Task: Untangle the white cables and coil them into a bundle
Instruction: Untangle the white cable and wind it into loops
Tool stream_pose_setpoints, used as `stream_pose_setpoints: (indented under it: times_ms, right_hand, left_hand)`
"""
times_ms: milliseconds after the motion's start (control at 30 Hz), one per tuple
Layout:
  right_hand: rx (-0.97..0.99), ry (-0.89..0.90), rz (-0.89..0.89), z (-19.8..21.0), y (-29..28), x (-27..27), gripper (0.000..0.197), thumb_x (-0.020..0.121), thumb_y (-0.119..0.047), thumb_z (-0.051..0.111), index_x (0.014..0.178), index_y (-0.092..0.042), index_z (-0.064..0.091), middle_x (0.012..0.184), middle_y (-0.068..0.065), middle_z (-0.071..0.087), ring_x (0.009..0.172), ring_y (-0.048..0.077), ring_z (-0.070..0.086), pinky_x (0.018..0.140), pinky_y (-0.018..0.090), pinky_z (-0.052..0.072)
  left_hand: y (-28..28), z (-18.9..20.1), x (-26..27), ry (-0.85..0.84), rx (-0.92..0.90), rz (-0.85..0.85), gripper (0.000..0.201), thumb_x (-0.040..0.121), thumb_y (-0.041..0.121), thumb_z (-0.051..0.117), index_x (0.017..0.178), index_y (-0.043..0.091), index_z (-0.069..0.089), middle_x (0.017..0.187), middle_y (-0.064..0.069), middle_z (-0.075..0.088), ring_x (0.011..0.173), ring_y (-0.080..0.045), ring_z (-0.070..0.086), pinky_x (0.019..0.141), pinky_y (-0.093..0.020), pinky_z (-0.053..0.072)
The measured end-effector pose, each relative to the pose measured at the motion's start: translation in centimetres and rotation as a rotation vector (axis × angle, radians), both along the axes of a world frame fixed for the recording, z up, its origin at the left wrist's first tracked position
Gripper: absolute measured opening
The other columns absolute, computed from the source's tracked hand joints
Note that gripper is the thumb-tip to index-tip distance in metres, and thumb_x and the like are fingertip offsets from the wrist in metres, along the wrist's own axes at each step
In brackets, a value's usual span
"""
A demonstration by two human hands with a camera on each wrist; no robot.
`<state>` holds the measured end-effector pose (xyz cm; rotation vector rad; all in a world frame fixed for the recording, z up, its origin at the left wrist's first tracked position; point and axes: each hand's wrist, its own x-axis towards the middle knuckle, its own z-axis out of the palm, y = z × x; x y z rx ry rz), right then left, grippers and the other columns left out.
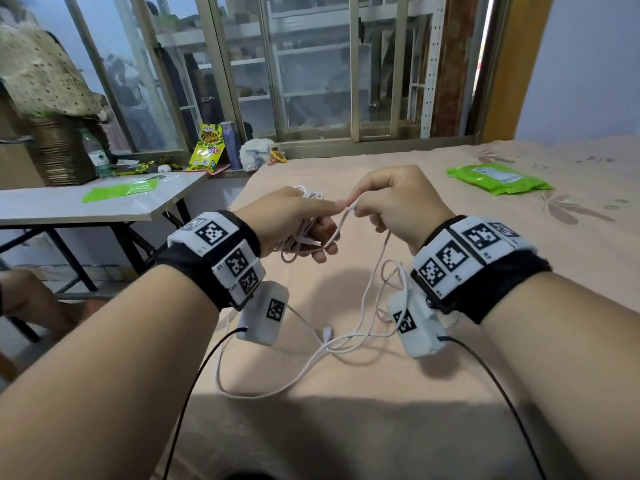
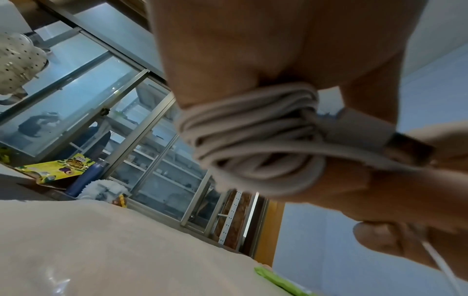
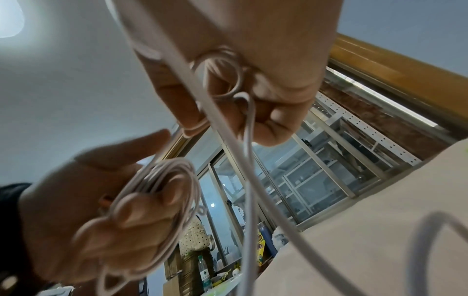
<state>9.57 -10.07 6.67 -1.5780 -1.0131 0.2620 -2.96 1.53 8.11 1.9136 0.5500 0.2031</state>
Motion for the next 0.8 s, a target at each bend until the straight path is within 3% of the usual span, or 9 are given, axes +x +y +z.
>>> stream_pose_setpoints:
  times_ms: [100, 233, 333, 433, 533, 600, 633, 733, 800]
  right_hand:
    - [0.043, 0.082, 0.019, 0.3, -0.2, 0.2, 0.017, 0.076, 0.010, 0.052, 0.070, 0.007, 0.068, 0.045, -0.002, 0.054, 0.047, 0.026, 0.042, 0.048, 0.026, 0.037]
    - [0.129, 0.287, 0.068, 0.6, -0.4, 0.0, 0.021, 0.075, 0.006, 0.049, 0.062, 0.001, 0.065, 0.047, 0.007, 0.045, 0.041, 0.025, 0.045, 0.048, 0.027, 0.044]
    - [0.141, 0.358, 0.178, 0.8, -0.5, -0.4, 0.022, 0.079, 0.007, 0.046, 0.067, 0.002, 0.064, 0.048, 0.011, 0.049, 0.040, 0.027, 0.054, 0.054, 0.036, 0.053]
    - [0.153, 0.385, 0.249, 0.9, -0.5, -0.9, 0.020, 0.083, 0.006, 0.047, 0.072, 0.002, 0.063, 0.053, 0.015, 0.052, 0.036, 0.024, 0.047, 0.044, 0.029, 0.045]
    - [0.156, 0.426, 0.290, 0.8, -0.3, -0.7, 0.020, 0.086, 0.002, 0.048, 0.073, -0.002, 0.062, 0.056, 0.012, 0.046, 0.032, 0.013, 0.025, 0.038, 0.016, 0.021]
    - [0.161, 0.481, 0.284, 0.9, 0.0, -0.4, 0.020, 0.089, -0.005, 0.048, 0.073, -0.006, 0.060, 0.055, 0.007, 0.039, 0.032, 0.009, 0.020, 0.037, 0.013, 0.014]
    - [0.163, 0.501, 0.256, 0.9, 0.2, -0.1, 0.021, 0.090, -0.010, 0.049, 0.072, -0.007, 0.059, 0.054, 0.005, 0.036, 0.032, 0.009, 0.019, 0.036, 0.013, 0.014]
    - [0.150, 0.483, 0.155, 0.9, 0.6, 0.4, 0.029, 0.090, -0.025, 0.054, 0.066, -0.011, 0.059, 0.051, 0.002, 0.031, 0.033, 0.009, 0.017, 0.035, 0.014, 0.012]
    - [0.133, 0.439, 0.100, 0.8, 0.9, 0.6, 0.031, 0.087, -0.029, 0.058, 0.062, -0.011, 0.059, 0.049, 0.000, 0.030, 0.035, 0.010, 0.017, 0.036, 0.016, 0.012]
  left_hand:
    - [0.0, -0.2, -0.5, 0.003, -0.052, -0.045, 0.024, 0.092, 0.016, 0.058, 0.084, -0.006, 0.064, 0.067, -0.017, 0.070, 0.050, -0.024, 0.064, 0.053, -0.025, 0.048]
    - [0.4, -0.6, 0.2, -0.225, -0.088, 0.214, 0.017, 0.093, -0.001, 0.048, 0.088, -0.007, 0.063, 0.071, -0.017, 0.071, 0.059, -0.023, 0.068, 0.053, -0.024, 0.050]
    - [0.7, -0.9, 0.5, -0.411, -0.273, 0.370, 0.020, 0.092, -0.014, 0.039, 0.090, -0.007, 0.058, 0.074, -0.018, 0.067, 0.059, -0.020, 0.067, 0.050, -0.022, 0.053]
    - [0.6, -1.4, 0.9, -0.370, -0.114, 0.338, 0.024, 0.090, -0.018, 0.039, 0.106, -0.009, 0.054, 0.081, -0.018, 0.066, 0.051, -0.011, 0.066, 0.046, -0.020, 0.052]
    - [0.1, -1.6, 1.0, -0.223, 0.139, 0.232, 0.023, 0.095, -0.009, 0.040, 0.113, -0.005, 0.053, 0.077, -0.010, 0.067, 0.050, -0.014, 0.063, 0.044, -0.022, 0.051]
    - [-0.4, -1.5, 0.7, -0.119, 0.221, 0.099, 0.017, 0.097, 0.001, 0.046, 0.108, -0.003, 0.059, 0.071, -0.007, 0.071, 0.045, -0.015, 0.060, 0.043, -0.025, 0.050]
    - [-0.7, -1.4, 0.6, -0.074, 0.168, 0.031, 0.021, 0.099, 0.011, 0.048, 0.105, -0.004, 0.061, 0.068, -0.008, 0.071, 0.041, -0.016, 0.058, 0.040, -0.023, 0.047]
    - [-0.7, -1.0, 0.0, 0.018, -0.175, -0.156, 0.076, 0.093, 0.056, 0.033, 0.090, -0.013, 0.065, 0.056, -0.017, 0.063, 0.030, -0.020, 0.048, 0.033, -0.017, 0.033]
    - [-0.7, -1.1, -0.3, 0.029, -0.199, -0.249, 0.082, 0.084, 0.068, 0.037, 0.075, -0.010, 0.065, 0.046, -0.014, 0.055, 0.026, -0.018, 0.043, 0.031, -0.014, 0.029]
